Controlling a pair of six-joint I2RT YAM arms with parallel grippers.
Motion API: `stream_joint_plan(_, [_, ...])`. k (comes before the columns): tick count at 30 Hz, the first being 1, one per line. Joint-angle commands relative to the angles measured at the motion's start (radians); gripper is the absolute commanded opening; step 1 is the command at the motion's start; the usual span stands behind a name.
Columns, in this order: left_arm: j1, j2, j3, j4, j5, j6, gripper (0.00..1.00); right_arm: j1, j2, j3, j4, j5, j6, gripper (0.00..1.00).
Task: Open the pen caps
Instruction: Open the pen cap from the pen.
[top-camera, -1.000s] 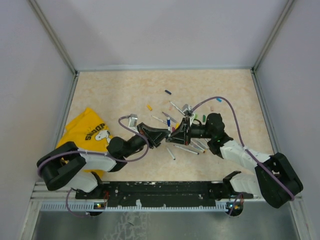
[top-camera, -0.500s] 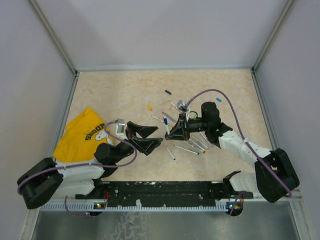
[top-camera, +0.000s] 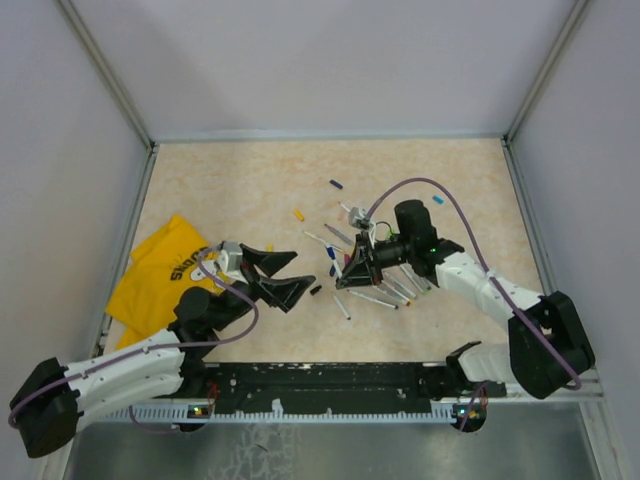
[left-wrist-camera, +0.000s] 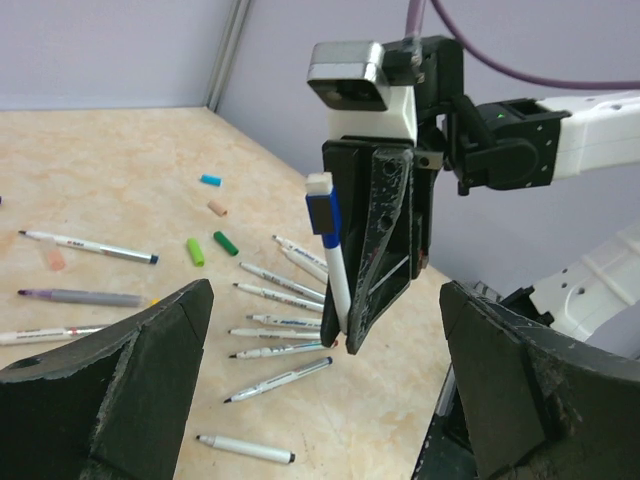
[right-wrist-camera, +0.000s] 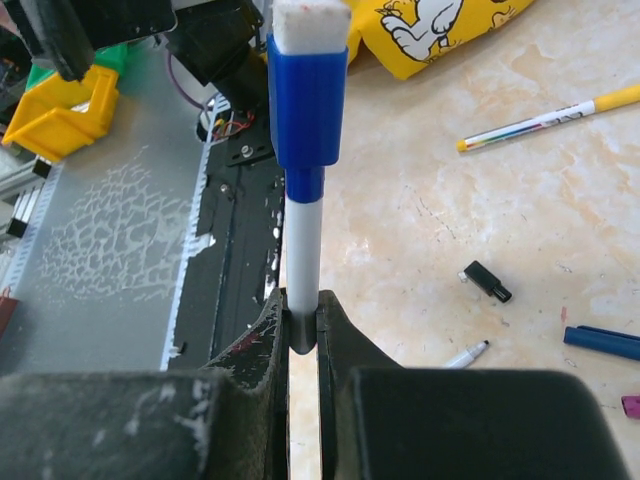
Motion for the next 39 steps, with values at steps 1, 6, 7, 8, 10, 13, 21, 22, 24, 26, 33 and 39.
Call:
stream_joint_plan(1, [0.009, -0.005, 0.061, -0.098, -0.002, 0.034, 0.99, -0.008, 0.0, 0.054, -0.02, -0.025, -0.056, 0.0])
stream_joint_plan(6, [0.016, 0.033, 0.12, -0.165, 0.046, 0.034, 0.99, -0.009, 0.006, 0.058, -0.035, -0.033, -0.067, 0.0])
stream_joint_plan(7, [0.018, 0.041, 0.129, -0.173, 0.051, 0.033, 0.99, -0.009, 0.007, 0.059, -0.039, -0.033, -0.071, 0.0])
stream_joint_plan(8, [0.019, 0.047, 0.136, -0.178, 0.056, 0.034, 0.99, -0.009, 0.009, 0.061, -0.042, -0.033, -0.073, 0.0])
stream_joint_plan(10, [0.024, 0.057, 0.146, -0.185, 0.067, 0.031, 0.99, -0.009, 0.011, 0.062, -0.047, -0.035, -0.077, 0.0])
stream_joint_plan(13, [0.038, 0.069, 0.158, -0.188, 0.087, 0.02, 0.99, -0.009, 0.011, 0.062, -0.05, -0.035, -0.081, 0.0])
stream_joint_plan(21, [0.084, 0.105, 0.169, -0.169, 0.164, -0.03, 0.99, -0.009, 0.014, 0.065, -0.059, -0.039, -0.086, 0.0])
stream_joint_plan(22, [0.09, 0.11, 0.168, -0.162, 0.175, -0.037, 0.99, -0.009, 0.014, 0.064, -0.059, -0.039, -0.087, 0.0])
stream_joint_plan(24, [0.101, 0.121, 0.164, -0.143, 0.195, -0.051, 0.99, -0.009, 0.016, 0.064, -0.06, -0.04, -0.087, 0.0])
stream_joint_plan(26, [0.116, 0.136, 0.158, -0.117, 0.217, -0.066, 0.99, -0.009, 0.017, 0.064, -0.061, -0.042, -0.087, 0.0])
stream_joint_plan(33, [0.146, 0.224, 0.161, -0.018, 0.279, -0.131, 0.99, -0.009, 0.023, 0.063, -0.059, -0.049, -0.087, 0.0])
stream_joint_plan(39, [0.146, 0.322, 0.183, 0.102, 0.329, -0.181, 0.92, -0.009, 0.029, 0.064, -0.057, -0.055, -0.083, 0.0])
